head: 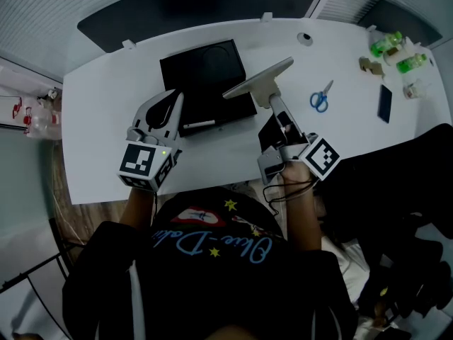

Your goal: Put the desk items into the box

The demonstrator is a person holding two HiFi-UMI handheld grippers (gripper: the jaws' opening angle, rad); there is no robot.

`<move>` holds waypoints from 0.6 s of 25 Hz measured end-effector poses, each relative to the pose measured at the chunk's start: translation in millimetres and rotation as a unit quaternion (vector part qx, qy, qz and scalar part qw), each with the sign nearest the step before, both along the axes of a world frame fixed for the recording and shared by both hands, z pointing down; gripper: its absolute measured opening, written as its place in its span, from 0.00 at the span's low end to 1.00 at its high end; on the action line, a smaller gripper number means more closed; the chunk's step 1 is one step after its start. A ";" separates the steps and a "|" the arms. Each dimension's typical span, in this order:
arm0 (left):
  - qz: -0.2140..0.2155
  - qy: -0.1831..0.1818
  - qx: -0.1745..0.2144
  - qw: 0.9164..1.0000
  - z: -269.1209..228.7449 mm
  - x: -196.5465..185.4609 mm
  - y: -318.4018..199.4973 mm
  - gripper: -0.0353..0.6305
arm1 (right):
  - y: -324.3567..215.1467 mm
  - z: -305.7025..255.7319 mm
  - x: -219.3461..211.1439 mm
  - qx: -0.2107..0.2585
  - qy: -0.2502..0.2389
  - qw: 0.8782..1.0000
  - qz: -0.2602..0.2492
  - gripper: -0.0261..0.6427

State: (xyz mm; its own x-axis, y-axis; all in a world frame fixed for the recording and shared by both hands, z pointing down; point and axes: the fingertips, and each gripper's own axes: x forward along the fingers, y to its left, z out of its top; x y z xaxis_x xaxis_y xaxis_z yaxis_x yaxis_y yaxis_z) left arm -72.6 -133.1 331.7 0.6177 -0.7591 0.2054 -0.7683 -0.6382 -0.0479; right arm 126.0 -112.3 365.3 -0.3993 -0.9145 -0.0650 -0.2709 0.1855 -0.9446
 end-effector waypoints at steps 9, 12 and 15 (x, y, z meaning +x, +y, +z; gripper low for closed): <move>0.025 0.007 -0.012 1.000 3.9 -22.5 -6.8 0.07 | 4.1 14.2 -36.1 -0.027 0.000 1.000 0.014 0.06; 0.034 0.007 -0.011 0.999 6.5 -22.6 -8.0 0.07 | 5.5 18.8 -39.5 -0.032 -0.002 0.999 0.016 0.06; 0.037 0.005 -0.013 0.999 10.4 -19.8 -8.7 0.07 | 7.2 24.4 -38.2 -0.038 -0.004 0.999 0.018 0.06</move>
